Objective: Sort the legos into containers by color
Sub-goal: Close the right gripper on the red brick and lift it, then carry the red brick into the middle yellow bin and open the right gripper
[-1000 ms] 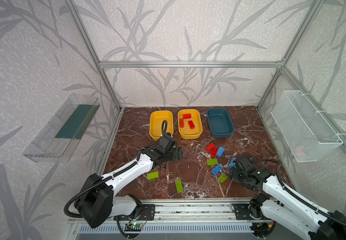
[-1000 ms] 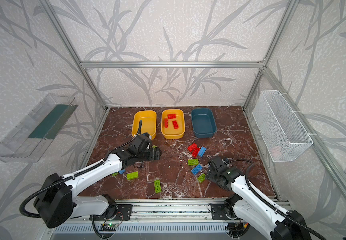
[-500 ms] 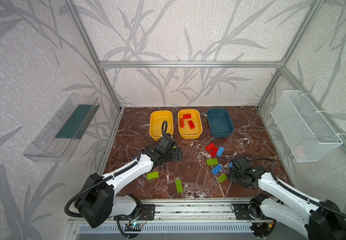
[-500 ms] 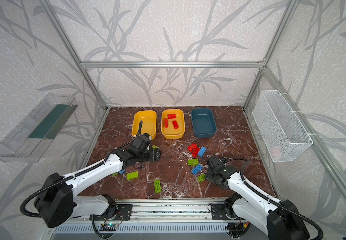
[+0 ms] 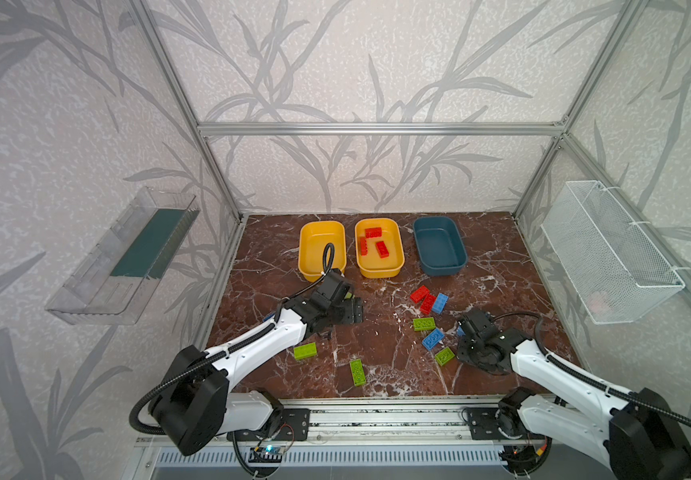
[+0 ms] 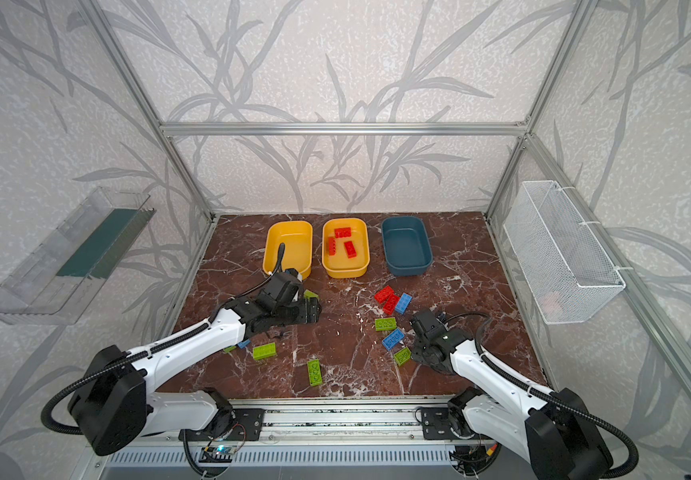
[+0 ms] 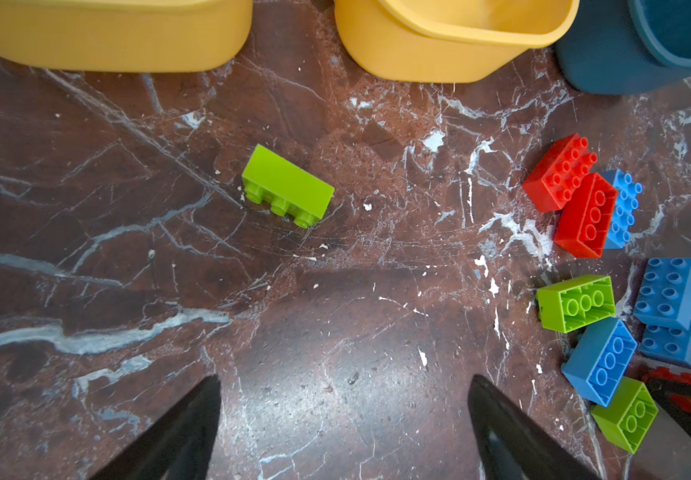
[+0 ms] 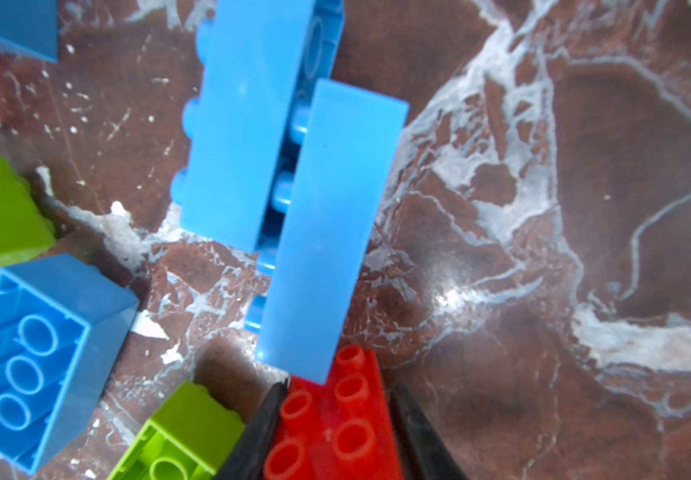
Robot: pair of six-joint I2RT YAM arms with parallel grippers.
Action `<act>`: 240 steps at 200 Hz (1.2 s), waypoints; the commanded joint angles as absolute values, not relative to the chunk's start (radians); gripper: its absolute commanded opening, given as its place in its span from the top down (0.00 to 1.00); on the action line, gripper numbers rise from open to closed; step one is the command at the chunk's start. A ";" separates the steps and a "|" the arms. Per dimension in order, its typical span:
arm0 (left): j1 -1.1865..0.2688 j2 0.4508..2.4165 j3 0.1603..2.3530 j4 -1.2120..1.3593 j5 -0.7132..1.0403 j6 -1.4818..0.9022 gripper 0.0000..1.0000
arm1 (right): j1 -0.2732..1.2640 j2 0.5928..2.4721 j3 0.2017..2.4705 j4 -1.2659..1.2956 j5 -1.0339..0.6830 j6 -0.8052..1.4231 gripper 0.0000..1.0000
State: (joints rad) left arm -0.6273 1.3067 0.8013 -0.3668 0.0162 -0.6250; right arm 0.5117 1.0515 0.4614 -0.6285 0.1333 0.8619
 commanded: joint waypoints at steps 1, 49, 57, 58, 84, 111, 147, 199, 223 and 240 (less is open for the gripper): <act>-0.629 1.290 0.790 -0.377 -0.012 -0.629 0.07 | 0.517 1.069 0.506 -0.633 0.151 0.820 0.64; -0.630 1.287 0.791 -0.387 -0.021 -0.631 0.07 | 0.518 1.097 0.553 -0.657 0.174 0.768 0.68; -0.630 1.285 0.794 -0.391 -0.024 -0.632 0.08 | 0.517 1.099 0.564 -0.664 0.174 0.759 0.69; -0.630 1.284 0.793 -0.390 -0.024 -0.632 0.08 | 0.517 1.099 0.566 -0.666 0.174 0.758 0.69; -0.629 1.276 0.794 -0.396 -0.033 -0.636 0.08 | 0.534 1.096 0.647 -0.704 0.178 0.721 0.69; -0.630 1.278 0.796 -0.396 -0.044 -0.636 0.07 | 0.549 1.140 0.768 -0.715 0.174 0.669 0.69; -0.629 1.274 0.798 -0.405 -0.067 -0.641 0.03 | 0.586 1.328 0.981 -0.656 0.136 0.589 0.70; -0.627 1.246 0.832 -0.428 -0.092 -0.620 0.01 | 0.628 1.750 1.421 -0.617 0.070 0.454 0.71; -0.626 1.241 0.839 -0.412 -0.081 -0.602 0.01 | 0.628 1.918 1.610 -0.621 0.065 0.392 0.71; -0.624 1.240 0.843 -0.390 -0.061 -0.586 0.01 | 0.626 2.029 1.729 -0.624 0.073 0.352 0.71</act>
State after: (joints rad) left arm -0.6273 1.2629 0.8082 -0.4049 -0.0620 -0.6189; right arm 0.6273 1.9175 1.5929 -0.6109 0.0772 0.4435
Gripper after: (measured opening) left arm 0.991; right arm 0.361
